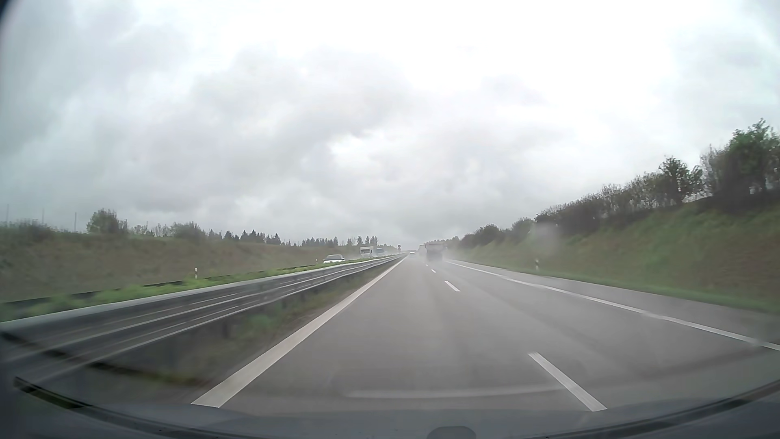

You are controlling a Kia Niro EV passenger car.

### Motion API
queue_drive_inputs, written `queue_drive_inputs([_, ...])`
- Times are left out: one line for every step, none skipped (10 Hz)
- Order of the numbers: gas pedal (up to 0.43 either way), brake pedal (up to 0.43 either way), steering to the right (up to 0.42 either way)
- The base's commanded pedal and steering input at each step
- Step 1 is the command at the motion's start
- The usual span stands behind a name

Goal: Follow the waypoints while adhering to traffic rules and regulations

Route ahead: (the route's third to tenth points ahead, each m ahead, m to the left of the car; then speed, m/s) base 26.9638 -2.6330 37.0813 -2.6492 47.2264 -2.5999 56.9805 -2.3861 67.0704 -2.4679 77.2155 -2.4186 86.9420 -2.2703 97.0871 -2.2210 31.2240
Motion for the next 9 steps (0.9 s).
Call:
queue_drive_inputs([0.311,0.0,-0.002])
queue_drive_inputs([0.311,0.0,-0.002])
queue_drive_inputs([0.311,0.0,-0.002])
queue_drive_inputs([0.311,0.0,-0.002])
queue_drive_inputs([0.311,0.0,-0.002])
queue_drive_inputs([0.311,0.0,-0.002])
queue_drive_inputs([0.299,0.0,-0.002])
queue_drive_inputs([0.299,0.0,-0.002])
queue_drive_inputs([0.287,0.0,-0.002])
